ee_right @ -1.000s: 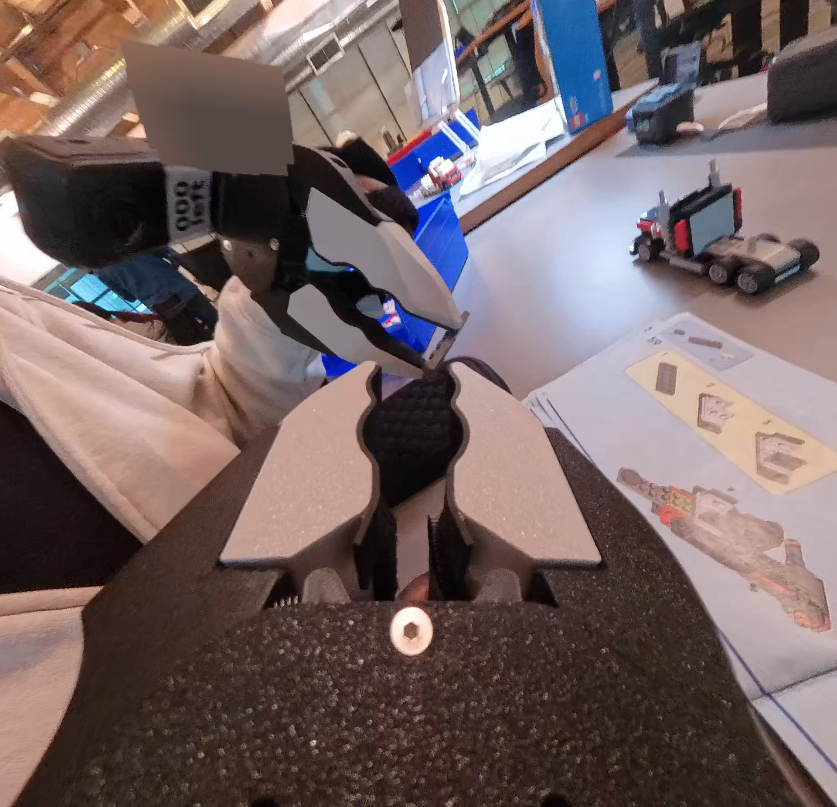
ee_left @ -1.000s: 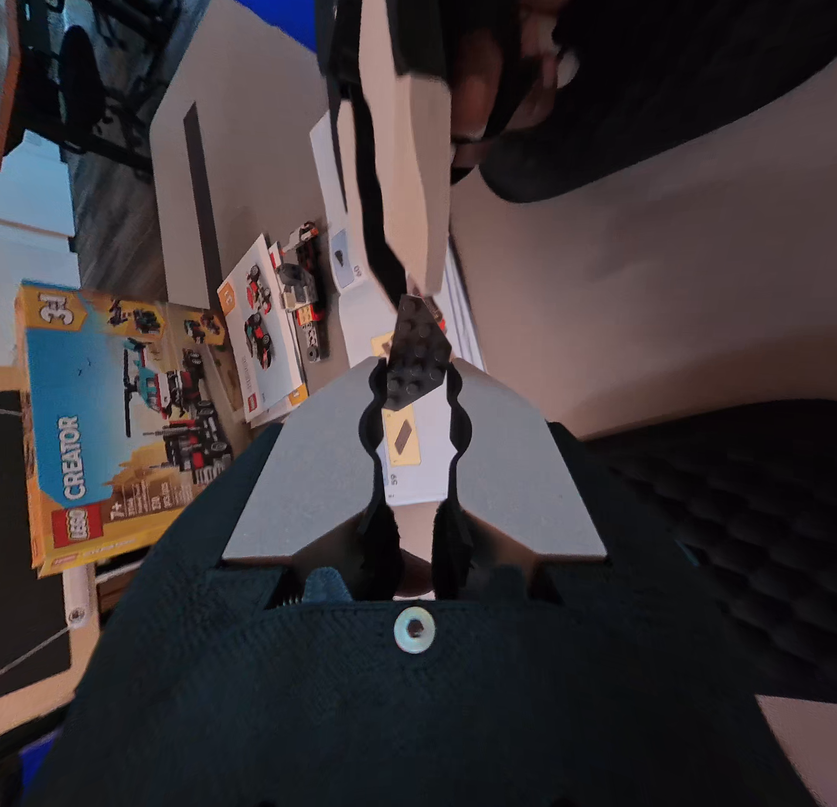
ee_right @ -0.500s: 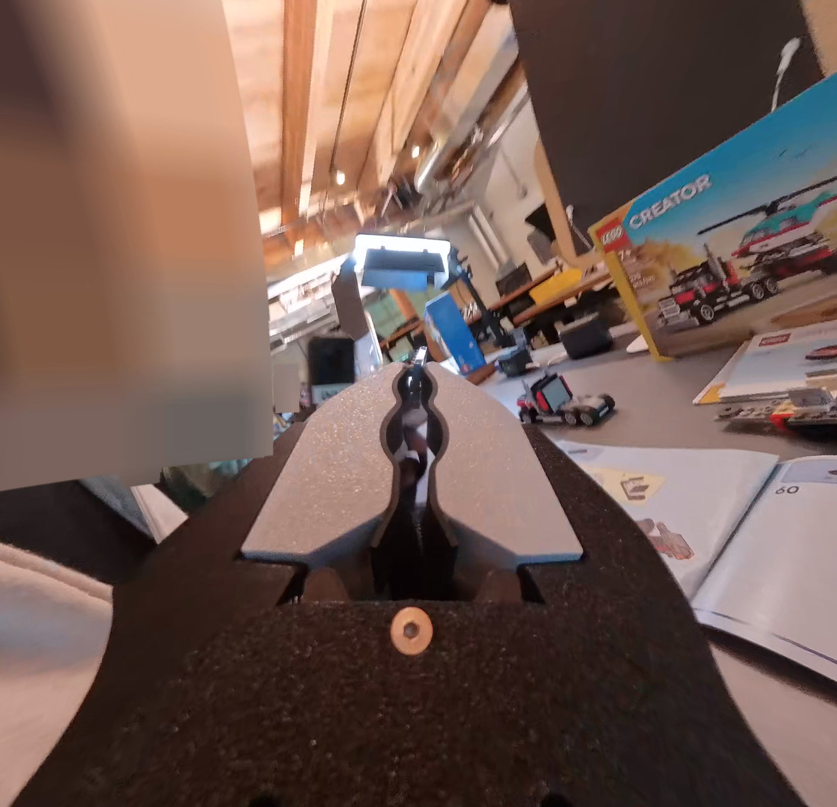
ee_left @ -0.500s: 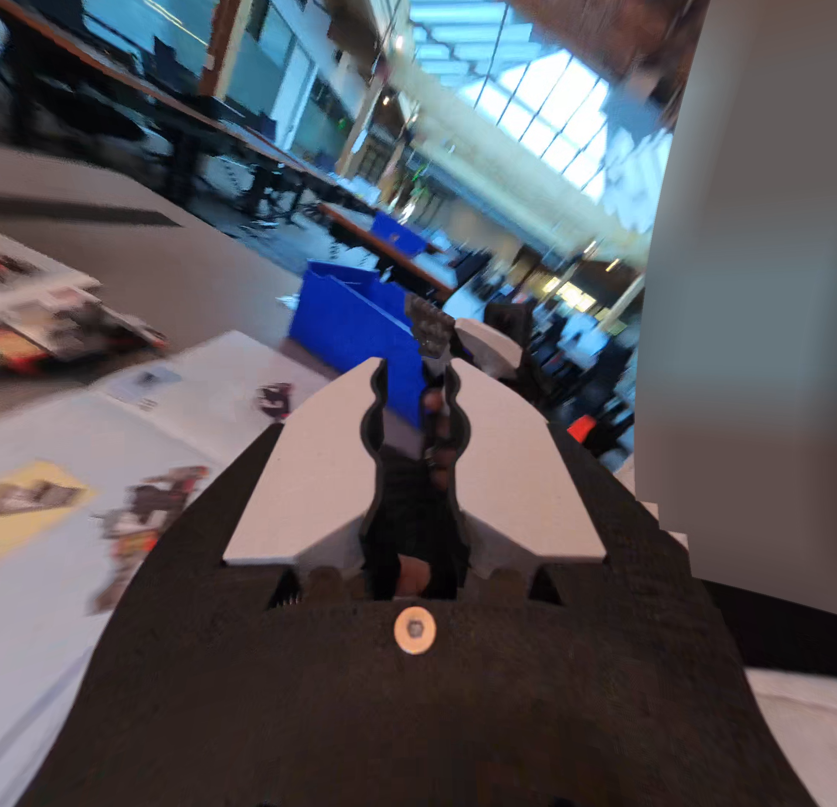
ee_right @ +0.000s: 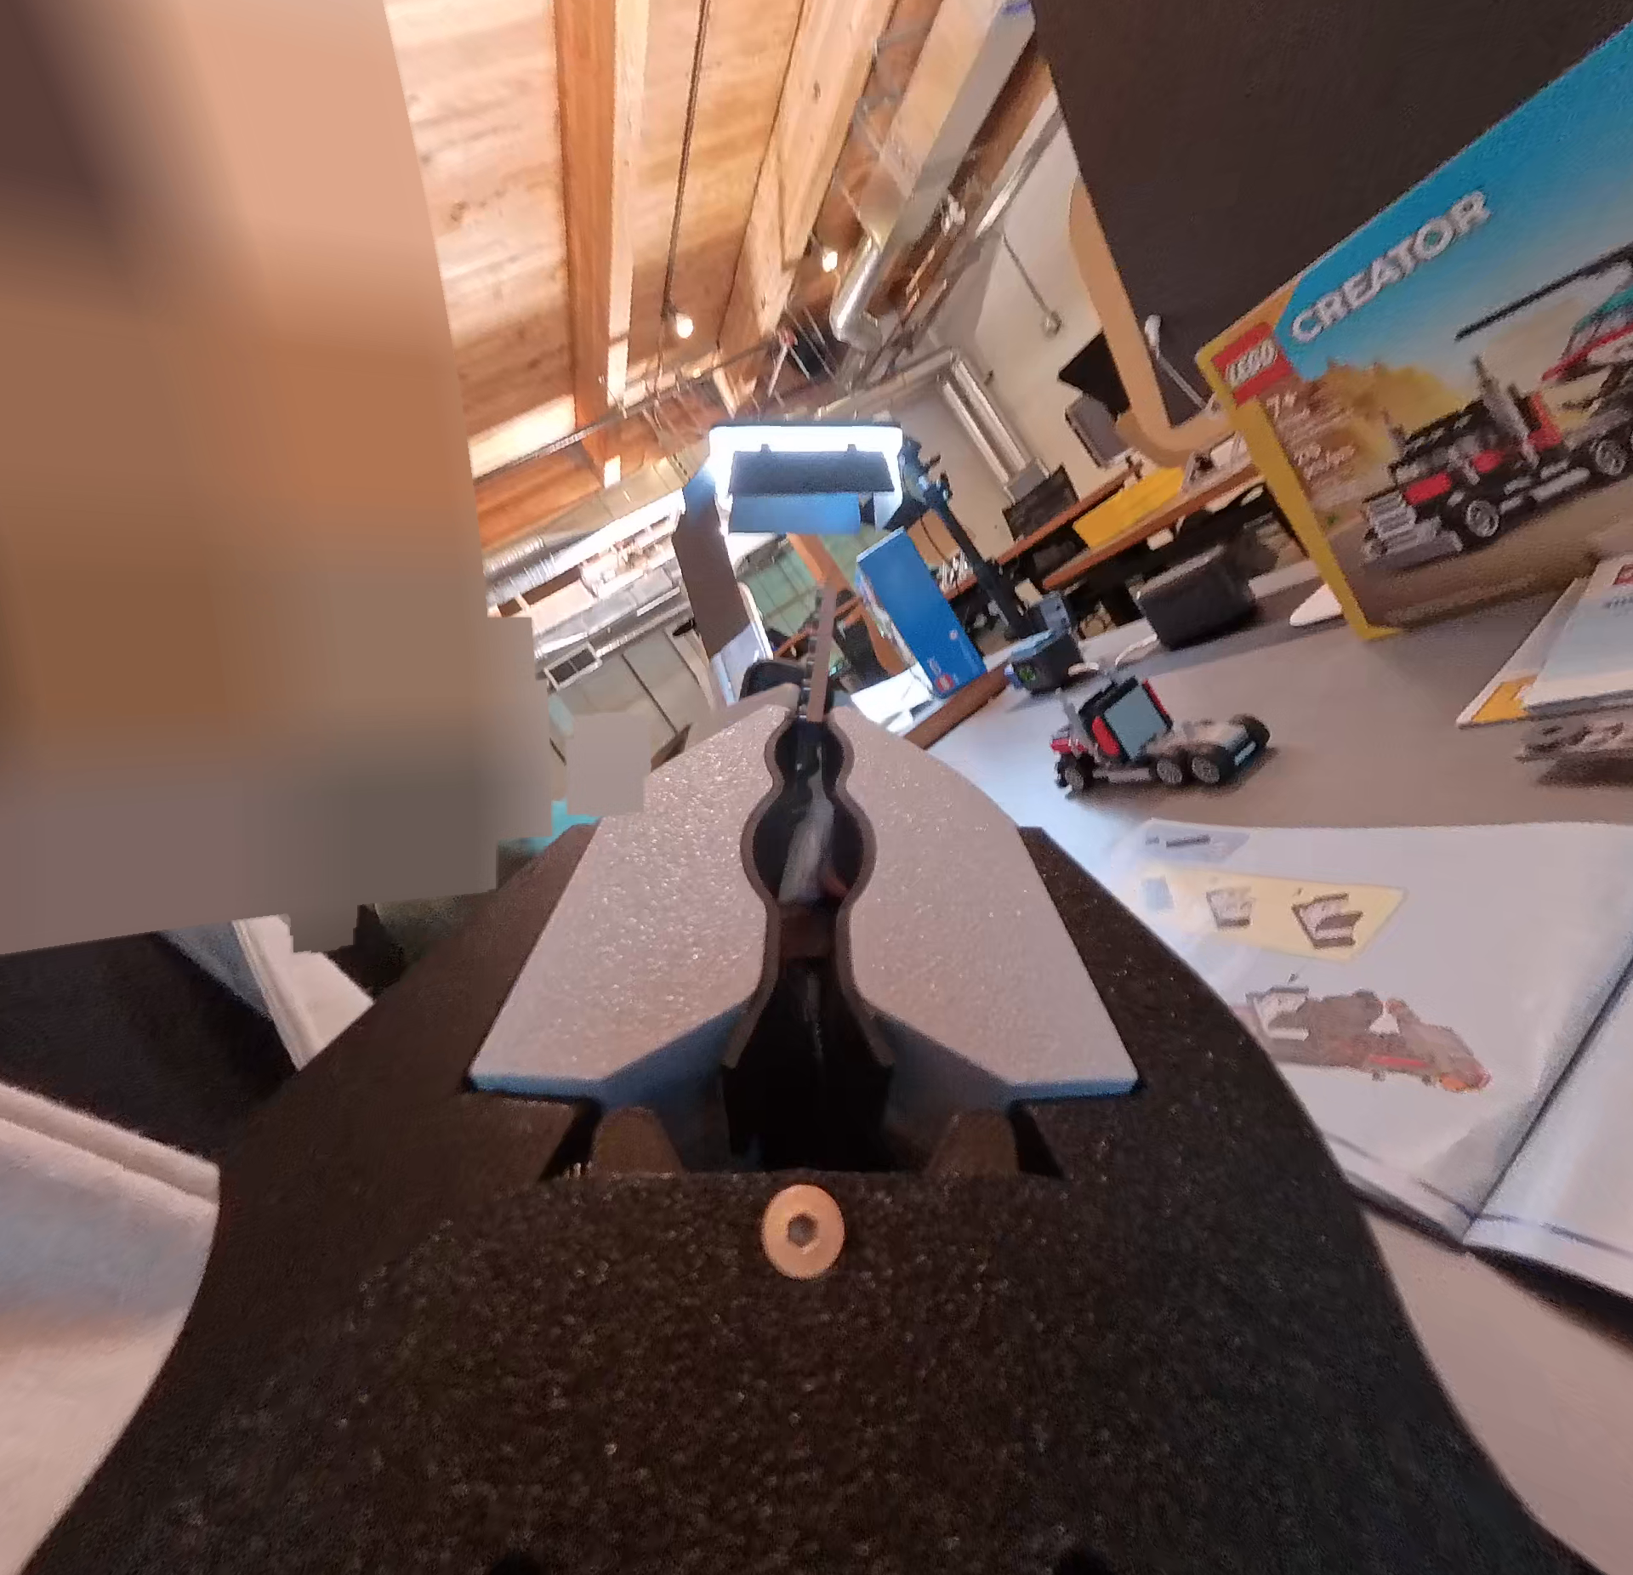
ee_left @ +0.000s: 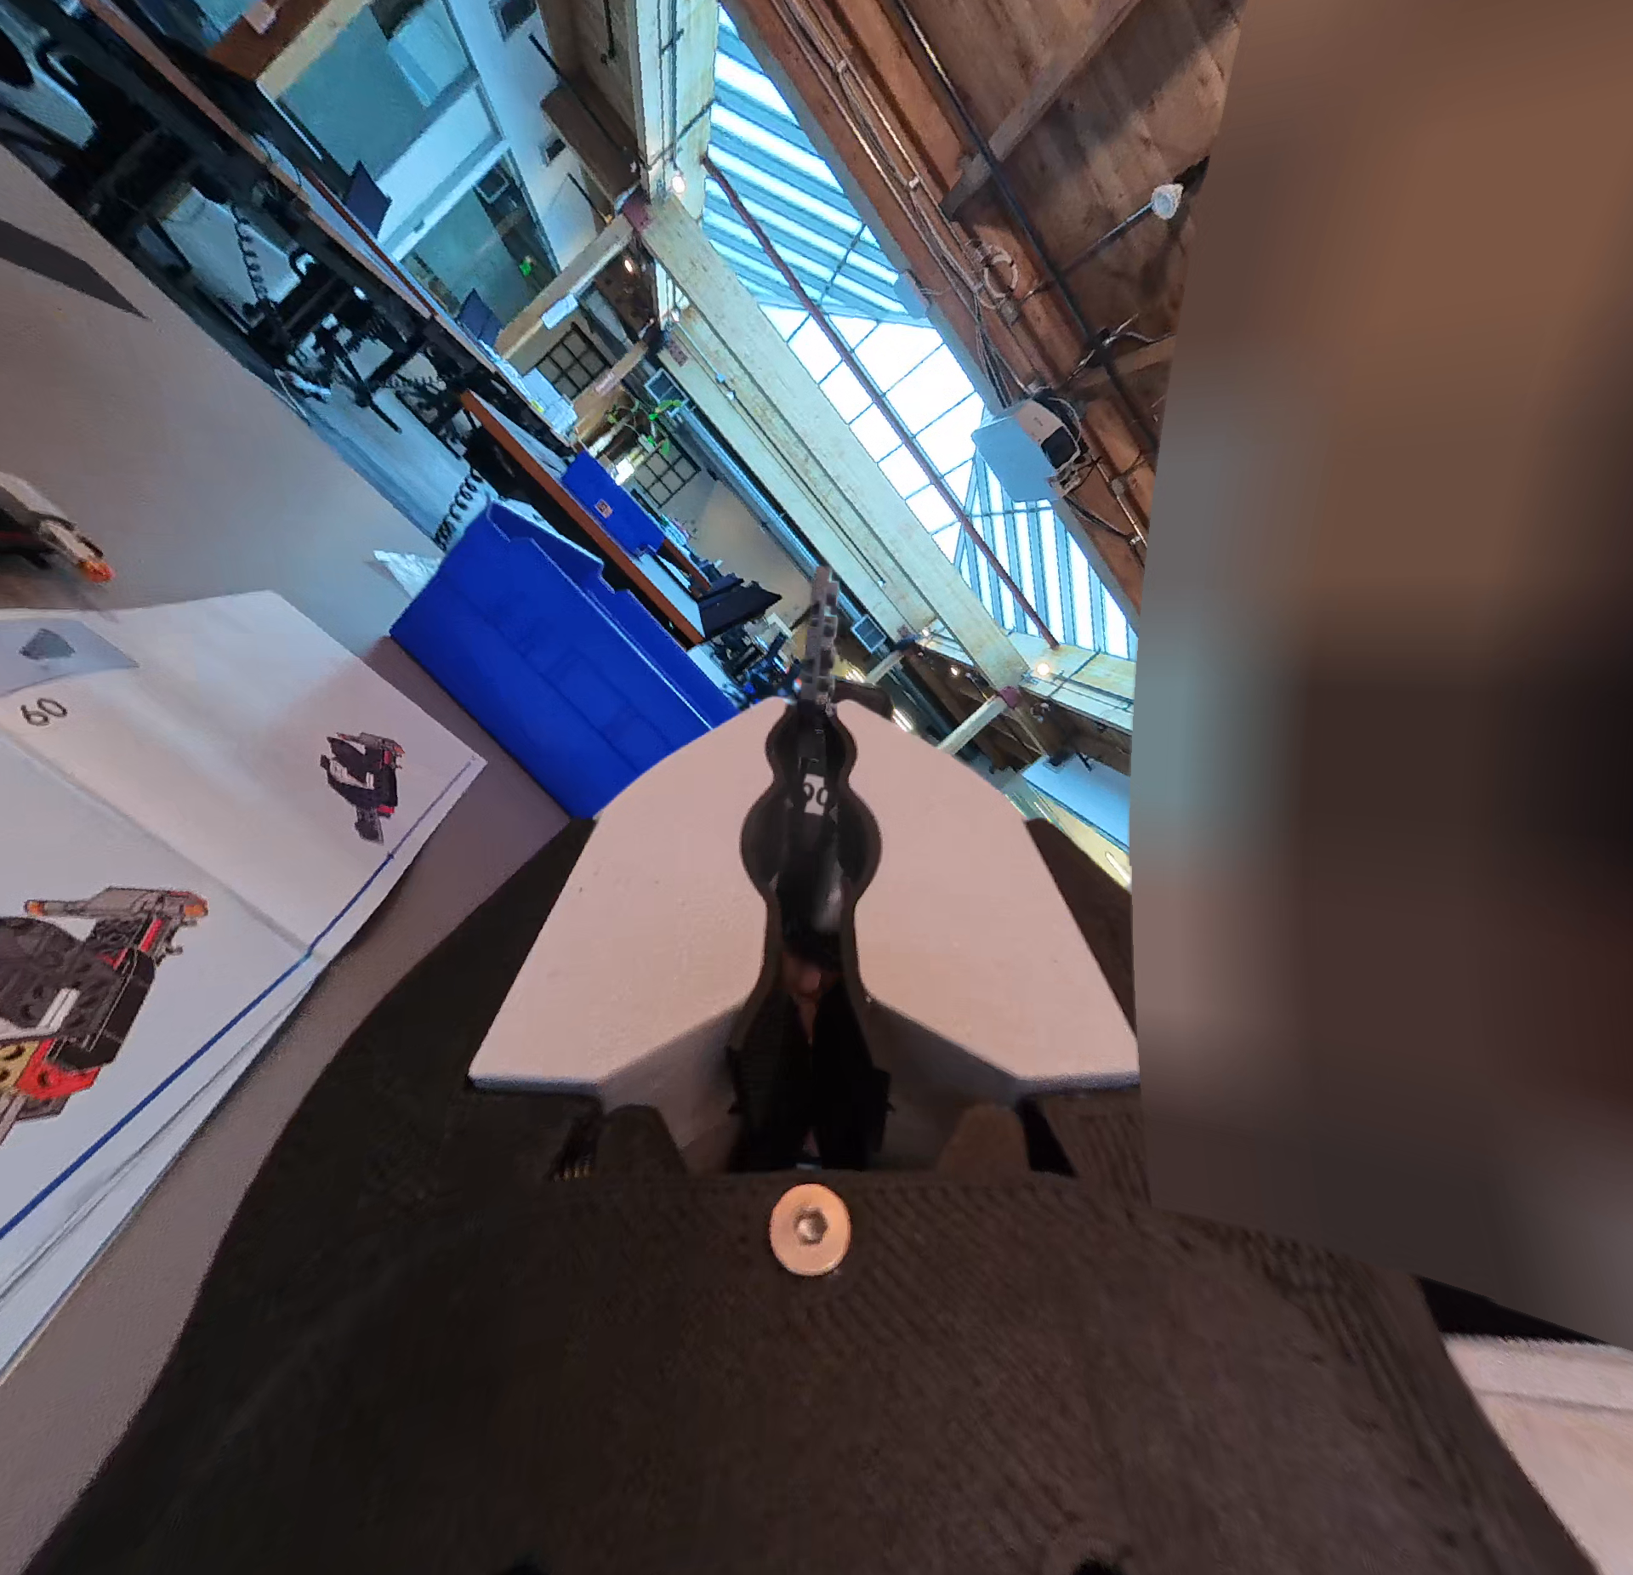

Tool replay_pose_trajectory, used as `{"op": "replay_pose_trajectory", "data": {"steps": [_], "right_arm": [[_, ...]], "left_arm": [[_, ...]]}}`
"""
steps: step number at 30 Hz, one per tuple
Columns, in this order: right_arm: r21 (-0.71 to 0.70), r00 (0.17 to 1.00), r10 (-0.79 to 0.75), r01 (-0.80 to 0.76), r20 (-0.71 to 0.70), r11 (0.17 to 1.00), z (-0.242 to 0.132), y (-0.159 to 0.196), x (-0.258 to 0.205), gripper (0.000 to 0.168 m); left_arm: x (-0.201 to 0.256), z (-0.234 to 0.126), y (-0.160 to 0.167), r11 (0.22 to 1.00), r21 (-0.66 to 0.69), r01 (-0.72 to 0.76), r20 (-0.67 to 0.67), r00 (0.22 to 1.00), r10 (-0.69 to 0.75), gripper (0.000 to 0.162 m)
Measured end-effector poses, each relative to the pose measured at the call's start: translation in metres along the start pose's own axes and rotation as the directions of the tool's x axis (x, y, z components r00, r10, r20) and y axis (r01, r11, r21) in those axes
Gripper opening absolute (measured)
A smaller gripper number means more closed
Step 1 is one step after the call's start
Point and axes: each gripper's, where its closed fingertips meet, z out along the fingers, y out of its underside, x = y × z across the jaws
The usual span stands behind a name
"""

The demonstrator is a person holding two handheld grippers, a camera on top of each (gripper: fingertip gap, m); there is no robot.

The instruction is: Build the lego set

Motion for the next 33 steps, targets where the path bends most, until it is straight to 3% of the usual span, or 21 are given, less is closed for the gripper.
{"op": "replay_pose_trajectory", "data": {"steps": [3, 5, 6, 8, 10, 12, 16, 21, 25, 28, 29, 31, 33], "right_arm": [[-0.123, 0.999, -0.034, 0.039, 0.042, 0.992, -0.002, 0.014, -0.003, 0.006], [-0.255, 0.976, -0.187, 0.209, 0.108, 0.944, -0.005, 0.018, -0.005, 0.036], [-0.320, 0.933, -0.329, 0.359, 0.145, 0.877, -0.007, 0.018, -0.003, 0.052], [-0.414, 0.743, -0.614, 0.663, 0.265, 0.623, -0.008, 0.019, 0.002, 0.068], [-0.427, 0.555, -0.713, 0.820, 0.428, 0.382, -0.006, 0.024, -0.001, 0.073], [-0.412, 0.465, -0.692, 0.874, 0.552, 0.258, -0.004, 0.034, -0.005, 0.069], [-0.368, 0.339, -0.679, 0.923, 0.651, 0.107, 0.000, 0.046, -0.003, 0.051], [-0.400, 0.376, -0.675, 0.907, 0.635, 0.128, 0.004, 0.045, 0.000, 0.059], [-0.419, 0.379, -0.674, 0.901, 0.634, 0.112, 0.003, 0.046, 0.004, 0.052], [-0.427, 0.408, -0.675, 0.892, 0.615, 0.150, 0.006, 0.042, 0.005, 0.052], [-0.433, 0.429, -0.668, 0.884, 0.608, 0.174, 0.006, 0.040, 0.005, 0.052], [-0.473, 0.490, -0.657, 0.853, 0.574, 0.222, 0.005, 0.031, 0.012, 0.052], [-0.539, 0.577, -0.615, 0.796, 0.537, 0.276, 0.002, 0.025, 0.025, 0.052]], "left_arm": [[0.001, -0.006, 0.004, 0.993, -0.078, 0.091, -0.012, 0.996, -0.092, 0.005], [-0.001, -0.012, 0.012, 0.976, -0.162, 0.145, 0.011, 0.989, -0.145, 0.005], [-0.003, -0.015, 0.017, 0.964, -0.212, 0.158, 0.027, 0.987, -0.156, 0.005], [-0.005, -0.019, 0.025, 0.943, -0.278, 0.182, 0.054, 0.983, -0.173, 0.005], [-0.004, -0.021, 0.028, 0.927, -0.315, 0.204, 0.057, 0.979, -0.196, 0.005], [-0.002, -0.021, 0.031, 0.918, -0.338, 0.208, 0.054, 0.978, -0.202, 0.005], [-0.001, -0.021, 0.029, 0.919, -0.335, 0.209, 0.054, 0.978, -0.203, 0.005], [-0.005, -0.025, 0.027, 0.922, -0.326, 0.210, 0.066, 0.978, -0.199, 0.005], [-0.005, -0.025, 0.025, 0.924, -0.317, 0.217, 0.060, 0.976, -0.208, 0.005], [-0.005, -0.022, 0.021, 0.945, -0.295, 0.141, 0.019, 0.990, -0.142, 0.005], [-0.004, -0.021, 0.019, 0.953, -0.297, 0.064, -0.002, 0.998, -0.067, 0.011], [-0.016, -0.025, 0.014, 0.919, -0.341, -0.197, 0.028, 0.975, 0.219, 0.026], [-0.036, -0.032, 0.007, 0.732, -0.467, -0.497, 0.063, 0.807, 0.587, 0.034]]}}
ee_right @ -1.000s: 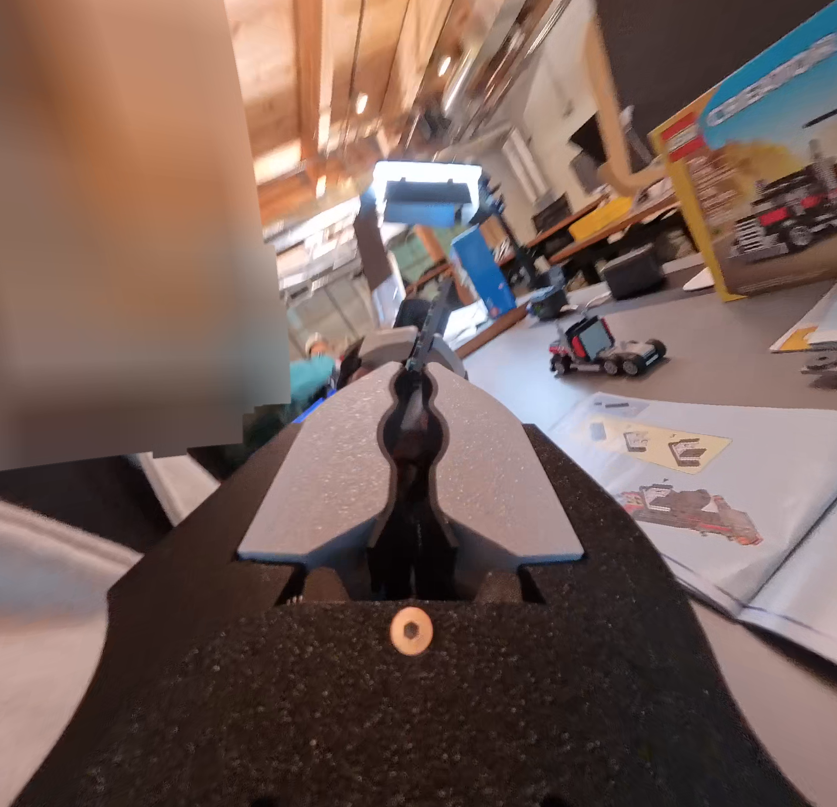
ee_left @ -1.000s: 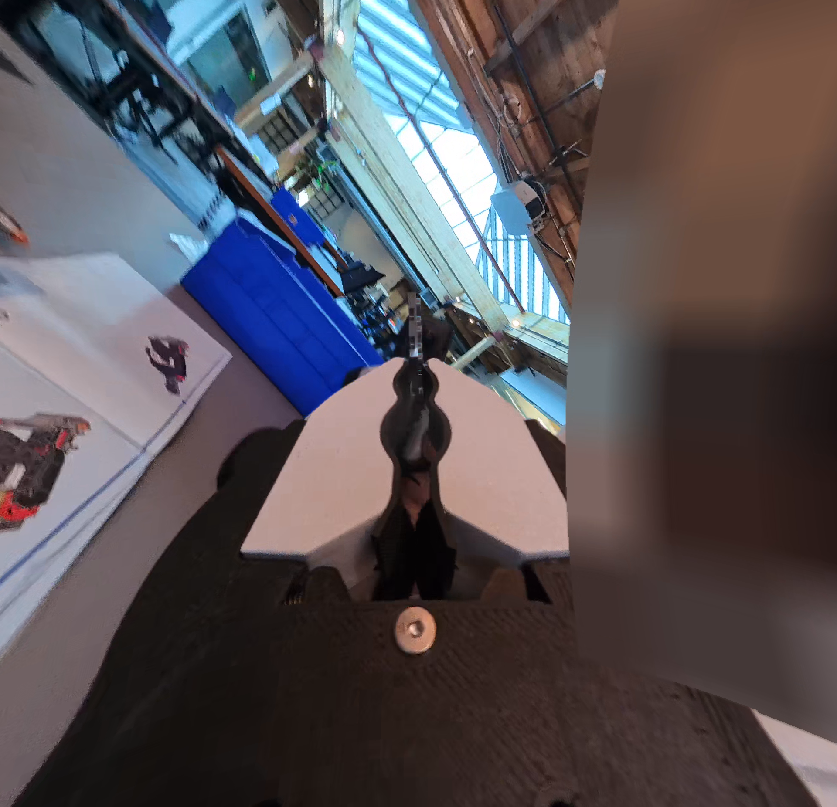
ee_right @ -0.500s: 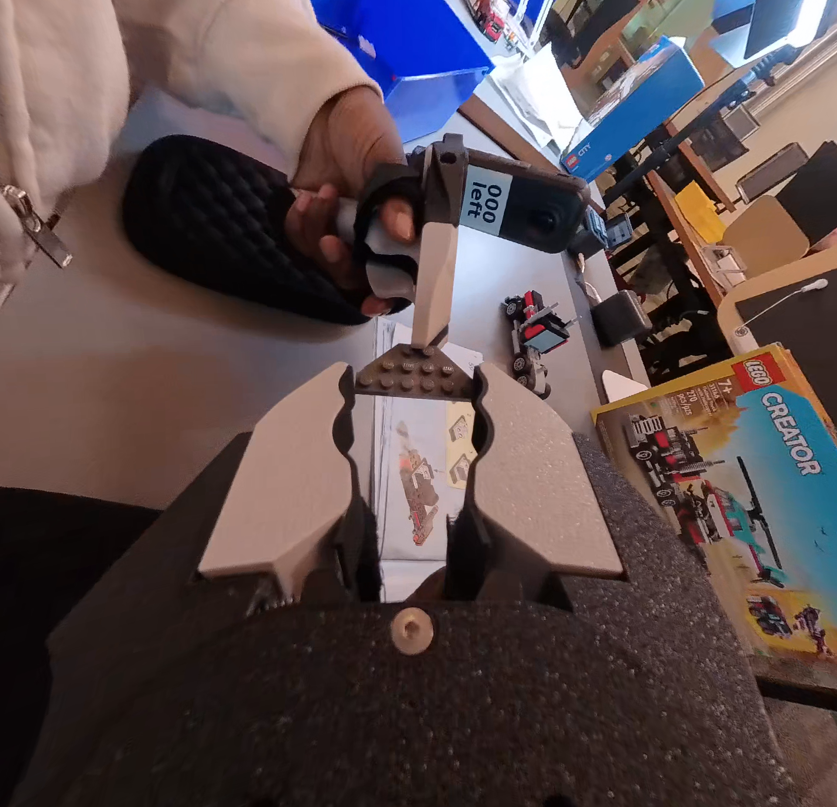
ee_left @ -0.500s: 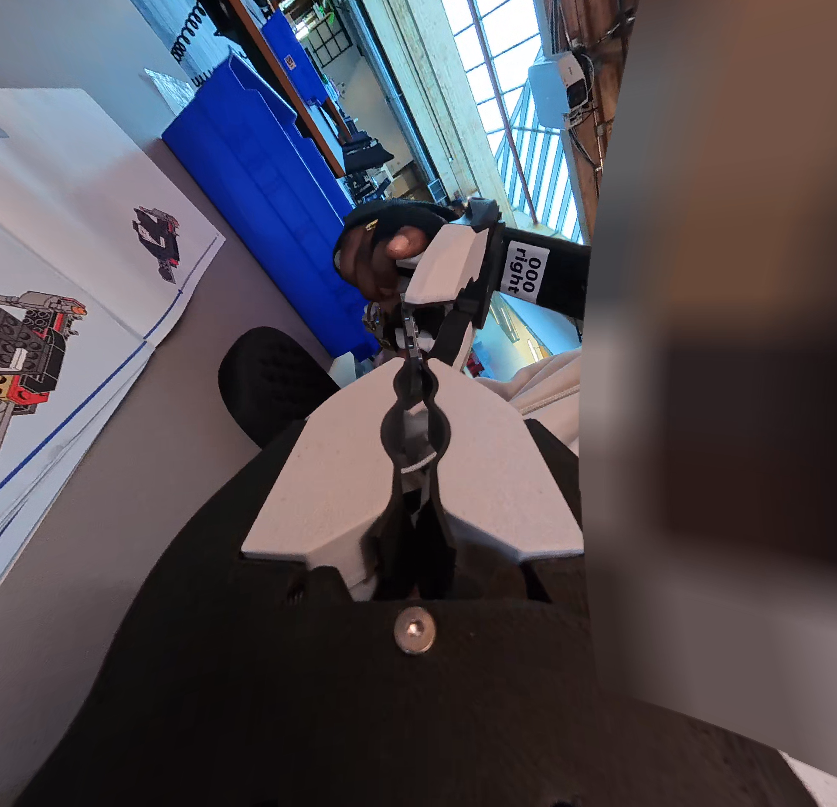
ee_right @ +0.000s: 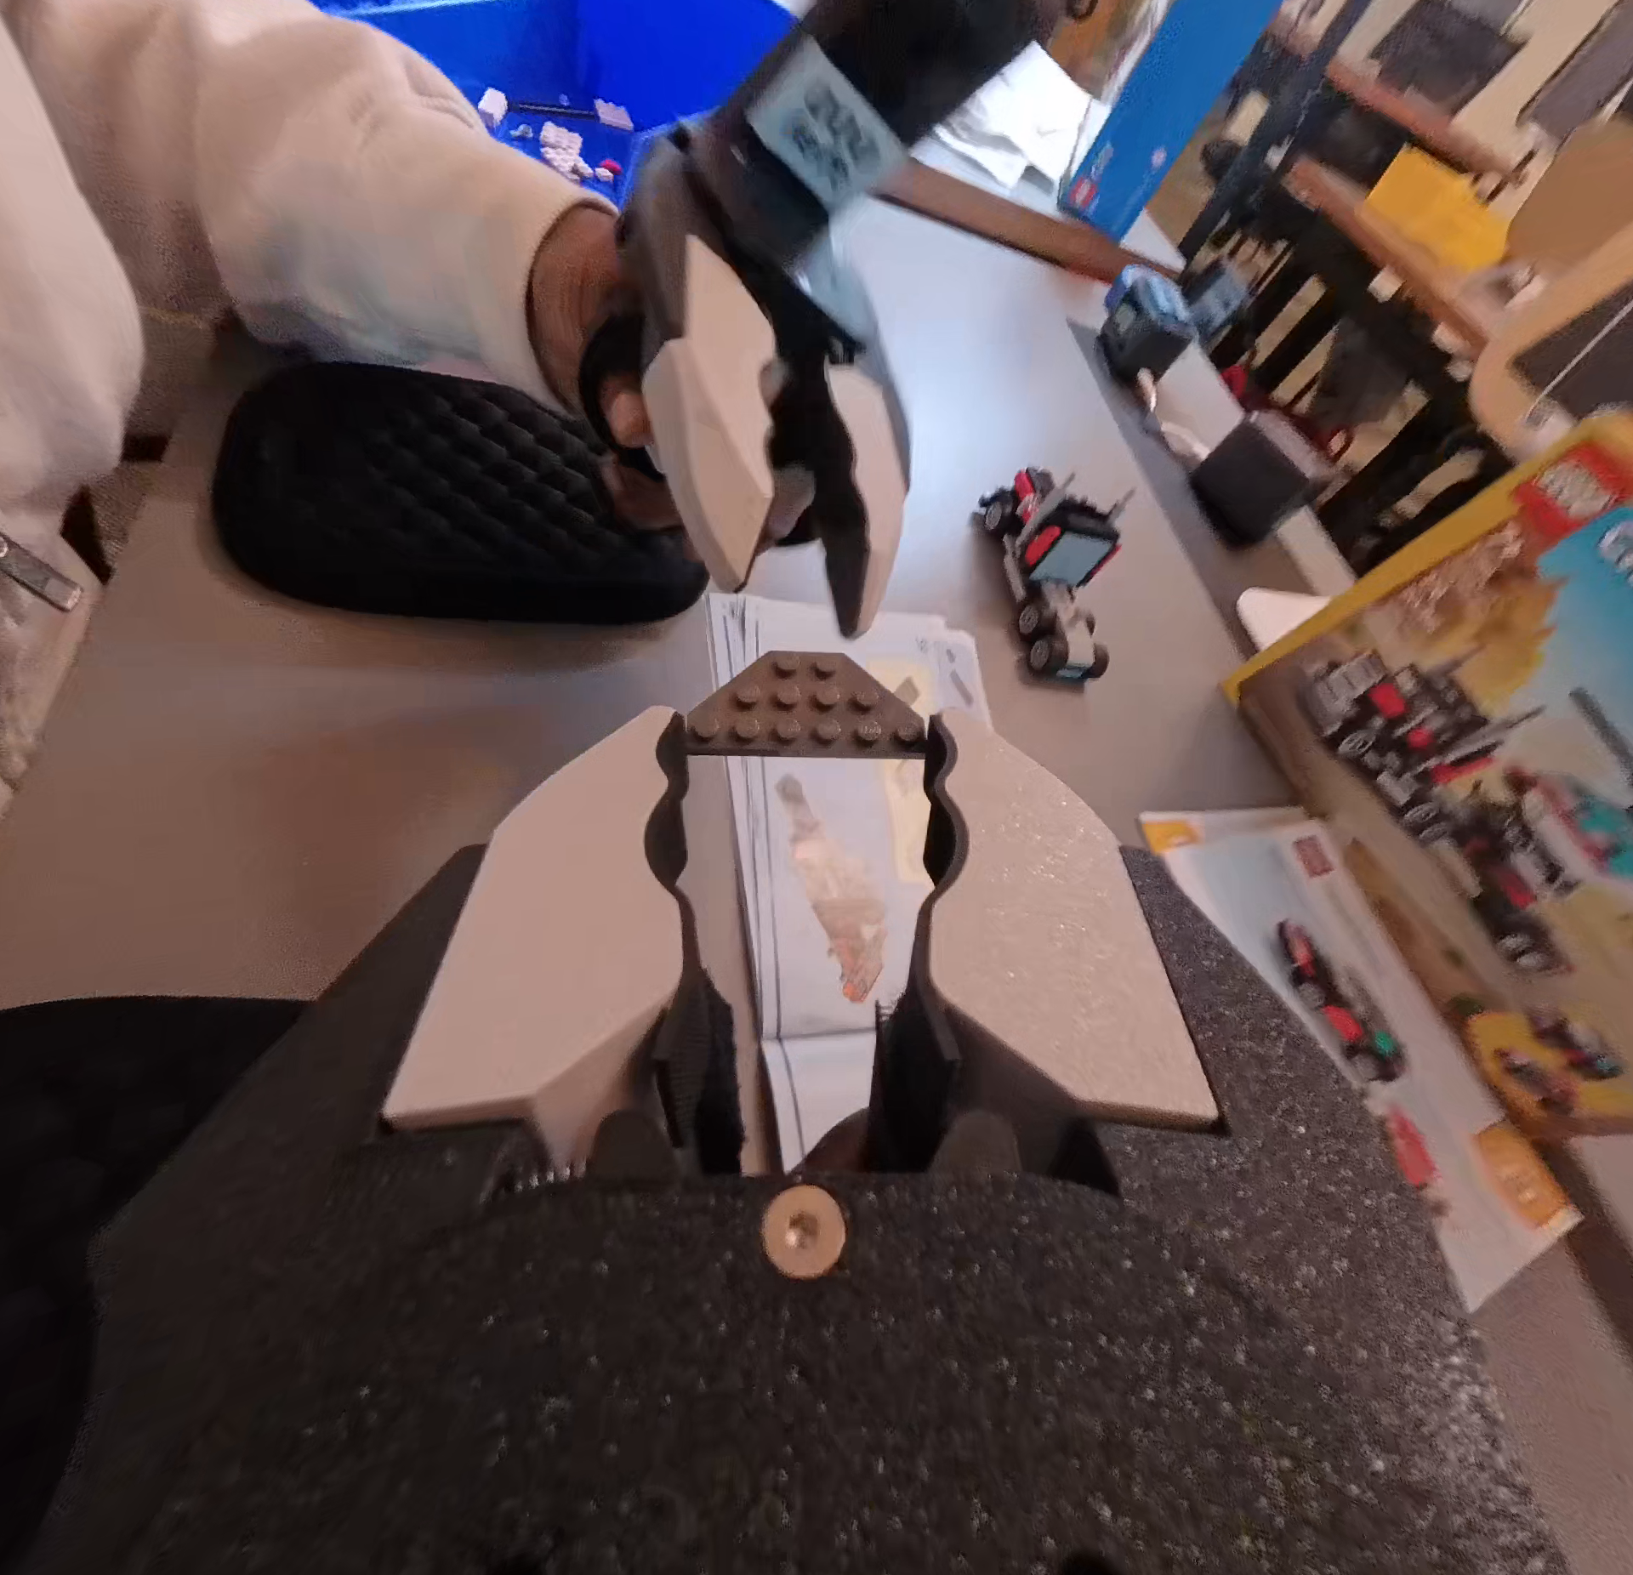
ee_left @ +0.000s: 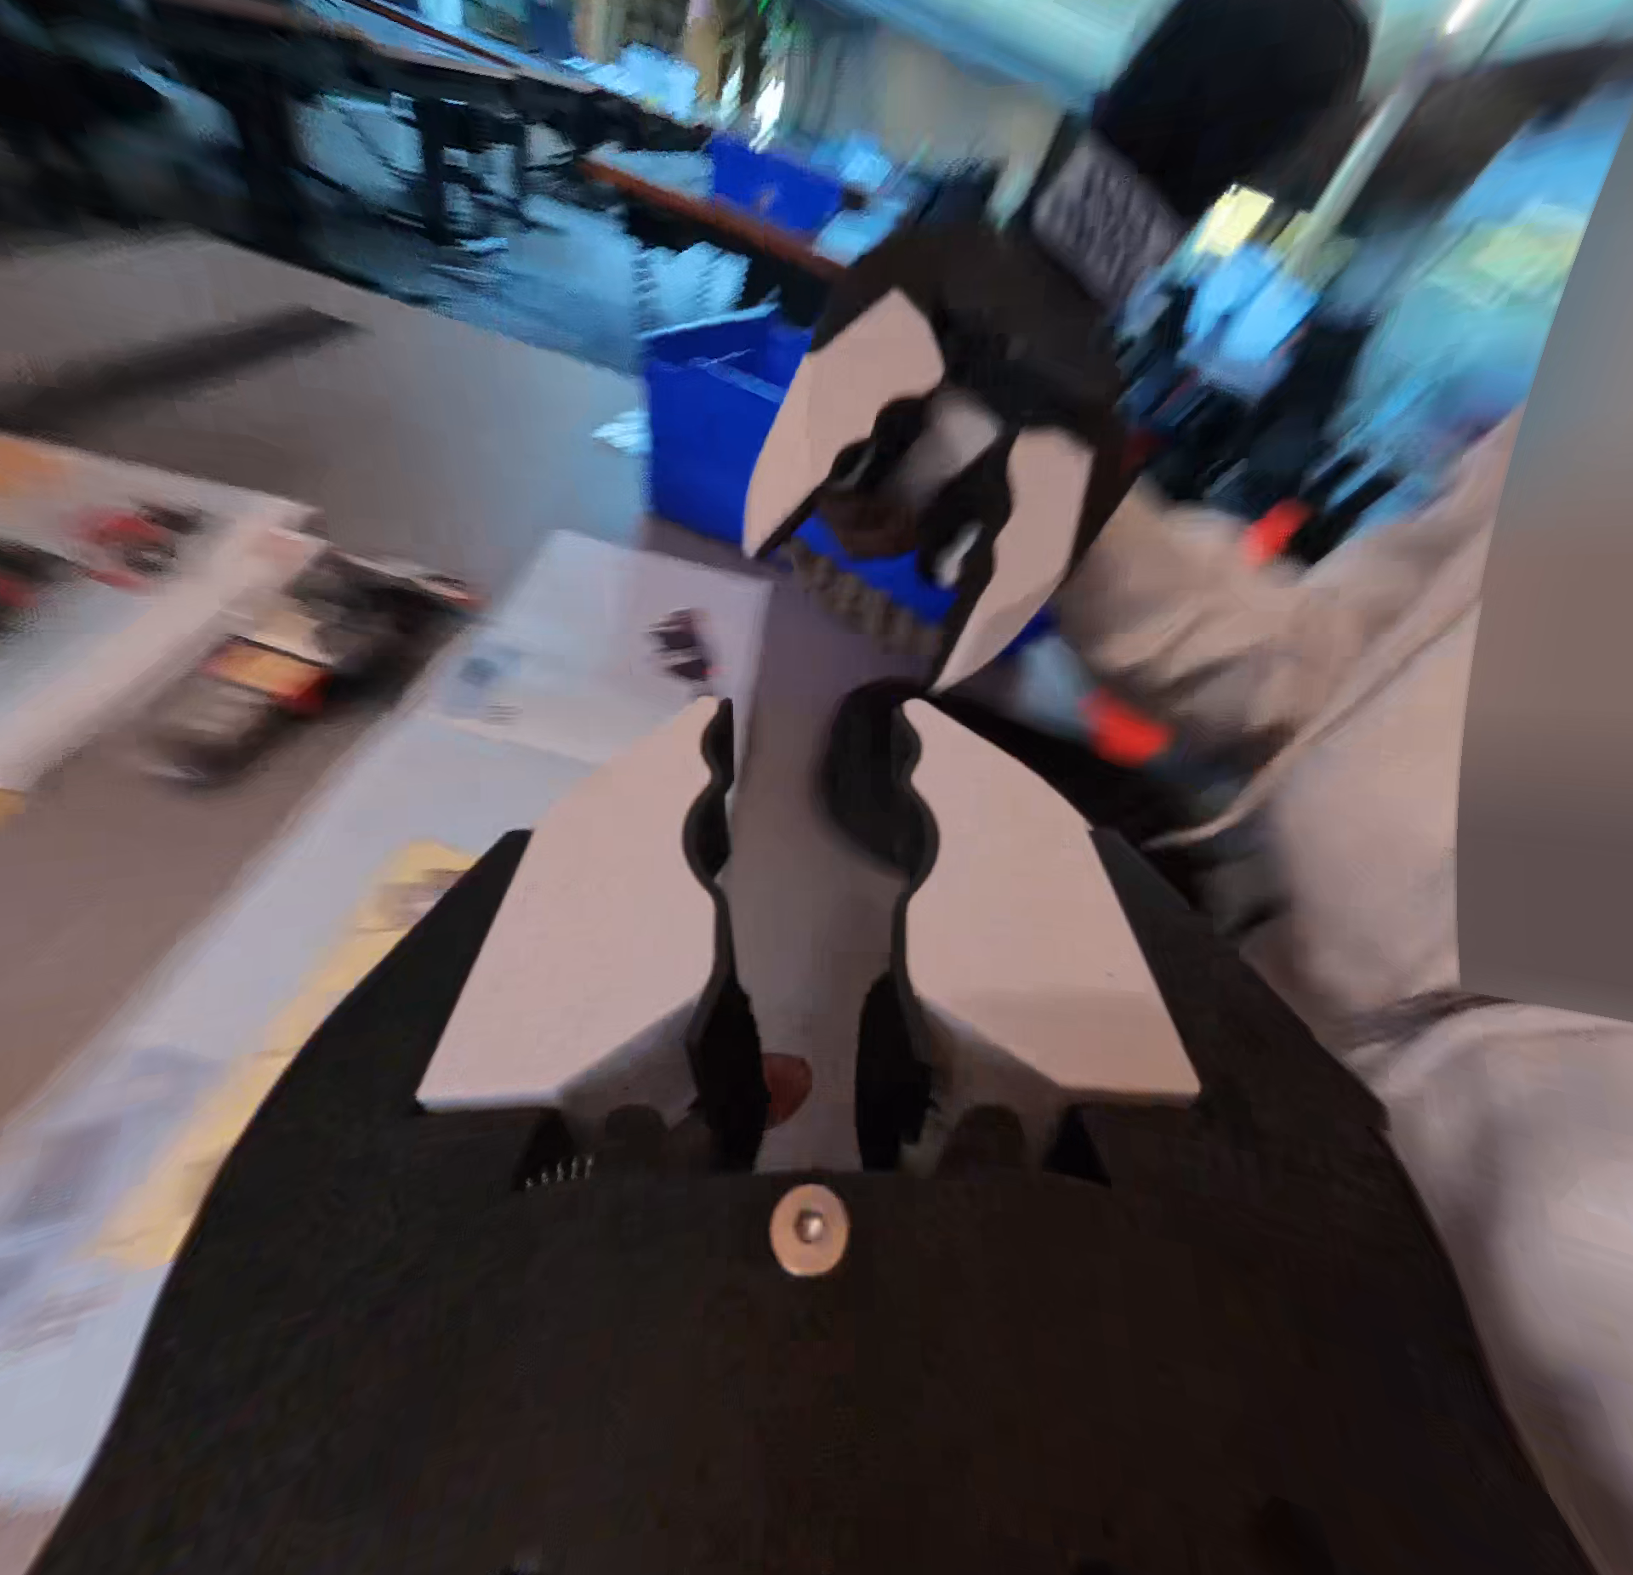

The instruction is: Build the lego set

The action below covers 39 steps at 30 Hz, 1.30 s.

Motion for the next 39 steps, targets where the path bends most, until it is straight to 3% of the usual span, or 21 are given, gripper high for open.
{"op": "replay_pose_trajectory", "data": {"steps": [2, 4, 8, 12, 14, 16, 18, 19, 25, 29, 33, 39], "right_arm": [[0.023, 0.997, 0.071, -0.072, 0.030, 0.997, -0.001, 0.005, 0.006, 0.052], [0.055, 0.992, 0.111, -0.114, 0.059, 0.992, -0.001, 0.004, 0.010, 0.052], [0.076, 0.989, 0.121, -0.128, 0.089, 0.989, 0.001, 0.001, 0.010, 0.052], [0.044, 0.988, 0.115, -0.120, 0.103, 0.992, 0.004, 0.005, 0.008, 0.052], [0.013, 0.994, 0.082, -0.083, 0.076, 0.996, 0.005, 0.009, 0.010, 0.052], [-0.011, 0.999, 0.026, -0.026, 0.038, 1.000, 0.005, 0.011, 0.013, 0.052], [-0.027, 0.999, -0.032, 0.032, -0.005, 0.999, 0.006, 0.010, 0.018, 0.052], [-0.035, 0.998, -0.055, 0.054, -0.025, 0.998, 0.006, 0.011, 0.021, 0.052], [-0.089, 0.988, -0.139, 0.132, -0.068, 0.987, 0.007, 0.016, 0.032, 0.052], [-0.105, 0.985, -0.153, 0.145, -0.076, 0.984, 0.007, 0.022, 0.039, 0.052], [-0.116, 0.982, -0.154, 0.141, -0.112, 0.983, 0.008, 0.028, 0.050, 0.052], [-0.120, 0.981, -0.159, 0.145, -0.115, 0.982, 0.009, 0.032, 0.053, 0.052]], "left_arm": [[-0.012, -0.001, 0.001, 0.954, -0.118, -0.276, 0.089, 0.954, 0.287, 0.036], [-0.009, 0.005, -0.003, 0.901, -0.155, -0.404, 0.061, 0.907, 0.417, 0.035], [-0.007, 0.015, -0.002, 0.857, -0.211, -0.470, -0.001, 0.877, 0.480, 0.029], [-0.001, 0.018, -0.002, 0.865, -0.203, -0.459, -0.043, 0.886, 0.461, 0.026], [-0.014, 0.015, -0.005, 0.921, -0.193, -0.338, 0.033, 0.936, 0.350, 0.024], [-0.025, 0.013, -0.011, 0.994, -0.106, 0.004, 0.071, 0.997, 0.004, 0.022], [-0.018, 0.014, -0.019, 0.943, -0.027, 0.332, -0.089, 0.939, -0.333, 0.014], [-0.024, 0.013, -0.020, 0.903, -0.010, 0.430, -0.100, 0.898, -0.428, 0.011], [-0.029, 0.020, -0.020, 0.843, -0.033, 0.536, -0.162, 0.830, -0.534, 0.002], [-0.037, 0.024, -0.019, 0.829, -0.075, 0.554, -0.175, 0.811, -0.558, 0.002], [-0.050, 0.028, -0.015, 0.796, -0.106, 0.596, -0.170, 0.778, -0.605, 0.012], [-0.053, 0.029, -0.015, 0.797, -0.120, 0.591, -0.192, 0.774, -0.603, 0.003]]}}
